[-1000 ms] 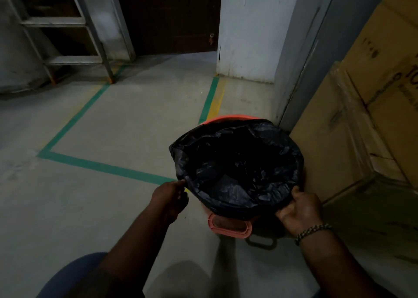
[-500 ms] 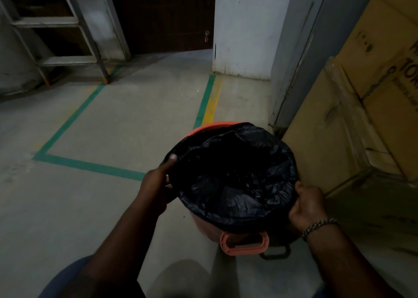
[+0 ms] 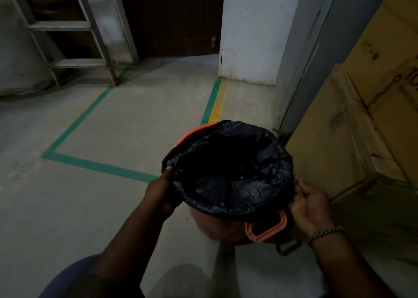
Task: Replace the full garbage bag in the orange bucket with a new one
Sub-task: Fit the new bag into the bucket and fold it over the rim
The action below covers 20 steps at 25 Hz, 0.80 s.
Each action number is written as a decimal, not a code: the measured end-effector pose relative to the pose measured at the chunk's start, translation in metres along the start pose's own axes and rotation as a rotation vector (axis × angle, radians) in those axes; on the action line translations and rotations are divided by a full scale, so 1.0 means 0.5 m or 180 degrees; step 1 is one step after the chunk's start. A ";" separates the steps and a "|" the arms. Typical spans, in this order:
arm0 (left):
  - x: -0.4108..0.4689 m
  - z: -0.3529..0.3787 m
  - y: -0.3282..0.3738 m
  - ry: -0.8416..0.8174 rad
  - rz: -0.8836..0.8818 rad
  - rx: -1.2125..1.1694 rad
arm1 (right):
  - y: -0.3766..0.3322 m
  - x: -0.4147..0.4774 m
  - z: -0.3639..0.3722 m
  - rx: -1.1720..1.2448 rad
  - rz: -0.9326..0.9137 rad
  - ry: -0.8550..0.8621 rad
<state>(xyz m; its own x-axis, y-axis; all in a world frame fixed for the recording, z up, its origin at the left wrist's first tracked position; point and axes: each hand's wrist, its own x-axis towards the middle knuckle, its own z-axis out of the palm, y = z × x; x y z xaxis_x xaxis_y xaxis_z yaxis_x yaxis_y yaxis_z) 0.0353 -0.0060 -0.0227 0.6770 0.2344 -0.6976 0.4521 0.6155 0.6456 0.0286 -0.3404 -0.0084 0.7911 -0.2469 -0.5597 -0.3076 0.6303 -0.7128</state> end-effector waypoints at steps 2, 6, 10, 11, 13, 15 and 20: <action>-0.001 0.004 -0.003 0.0091 -0.0054 -0.0164 | 0.005 0.000 0.004 -0.0217 -0.0183 0.0090; -0.011 0.014 -0.019 -0.0026 -0.0197 -0.0561 | 0.026 0.012 -0.002 -0.0821 -0.0905 0.0940; -0.019 0.024 -0.042 -0.0131 -0.0226 -0.1157 | 0.043 -0.028 0.020 -0.1600 -0.1322 0.1230; -0.024 0.030 -0.047 -0.0201 -0.0235 -0.1321 | 0.048 -0.051 0.034 -0.1591 -0.1066 0.0918; -0.041 0.047 -0.060 -0.0345 -0.0276 -0.1535 | 0.067 -0.096 0.067 -0.1115 -0.0243 0.0081; -0.059 0.065 -0.075 -0.0502 -0.0318 -0.1601 | 0.086 -0.118 0.086 -0.0554 0.0181 -0.0397; -0.075 0.072 -0.095 -0.0701 -0.0419 -0.1298 | 0.082 -0.110 0.098 0.0481 0.0502 -0.0586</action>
<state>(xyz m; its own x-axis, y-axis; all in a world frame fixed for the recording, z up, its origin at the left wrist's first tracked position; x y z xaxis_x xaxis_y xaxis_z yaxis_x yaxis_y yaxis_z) 0.0095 -0.0713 -0.0159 0.7561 -0.0032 -0.6544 0.3075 0.8845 0.3510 -0.0019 -0.2651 0.0139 0.8267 -0.0080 -0.5626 -0.3631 0.7563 -0.5443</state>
